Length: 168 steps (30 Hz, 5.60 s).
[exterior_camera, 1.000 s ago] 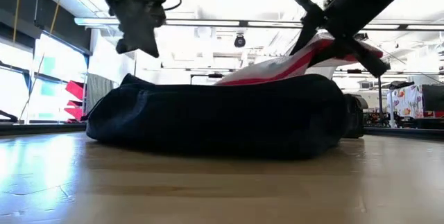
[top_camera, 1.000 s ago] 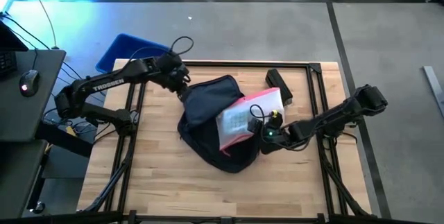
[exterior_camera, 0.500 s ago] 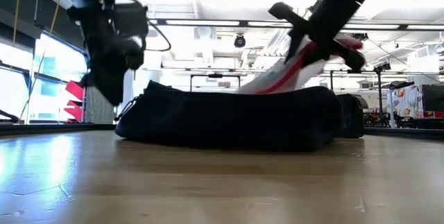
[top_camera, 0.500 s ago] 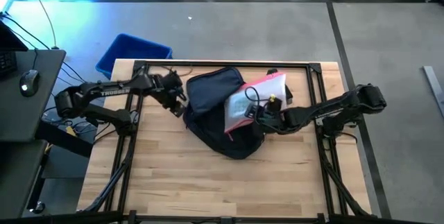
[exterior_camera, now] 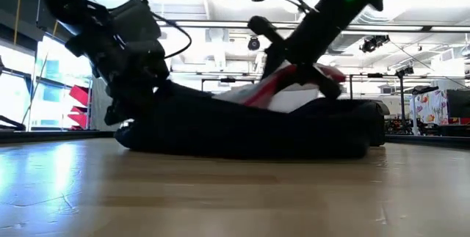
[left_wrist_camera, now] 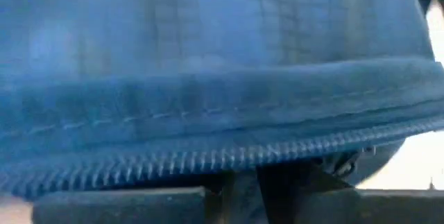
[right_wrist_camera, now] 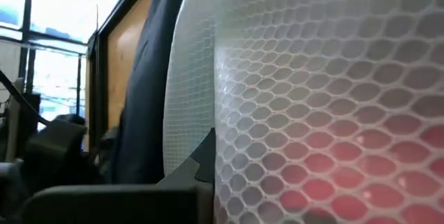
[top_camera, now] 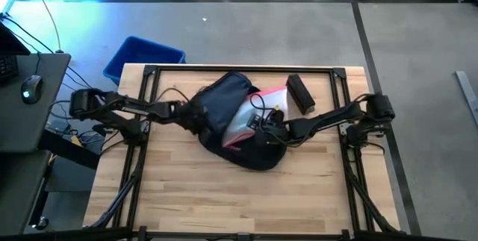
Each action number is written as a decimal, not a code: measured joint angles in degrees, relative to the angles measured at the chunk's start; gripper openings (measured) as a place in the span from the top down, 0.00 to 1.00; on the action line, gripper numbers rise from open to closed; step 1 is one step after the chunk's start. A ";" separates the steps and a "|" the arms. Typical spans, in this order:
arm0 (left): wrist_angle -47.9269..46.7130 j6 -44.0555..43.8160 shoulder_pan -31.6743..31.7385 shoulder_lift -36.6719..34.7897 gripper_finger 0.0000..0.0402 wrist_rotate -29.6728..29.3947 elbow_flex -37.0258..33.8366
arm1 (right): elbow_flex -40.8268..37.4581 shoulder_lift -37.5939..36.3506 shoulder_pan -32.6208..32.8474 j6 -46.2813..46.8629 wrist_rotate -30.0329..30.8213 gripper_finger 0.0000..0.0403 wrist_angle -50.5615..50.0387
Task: Unpack backpack
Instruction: Put the transparent pink zip bag into the blue backpack, then adjust the blue backpack on the table
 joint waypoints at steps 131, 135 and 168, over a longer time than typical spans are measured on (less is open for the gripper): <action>-31.54 30.02 -4.77 13.27 1.00 -14.46 31.40 | 17.71 8.55 -16.69 -52.91 -31.68 0.96 -44.08; -32.49 29.36 -4.08 12.98 1.00 -15.95 27.74 | 22.79 7.59 -13.20 -50.61 -28.95 0.99 -49.10; -44.54 39.03 -5.96 -14.84 1.00 -16.33 23.28 | 37.31 9.18 12.38 -28.88 -24.57 0.83 -54.11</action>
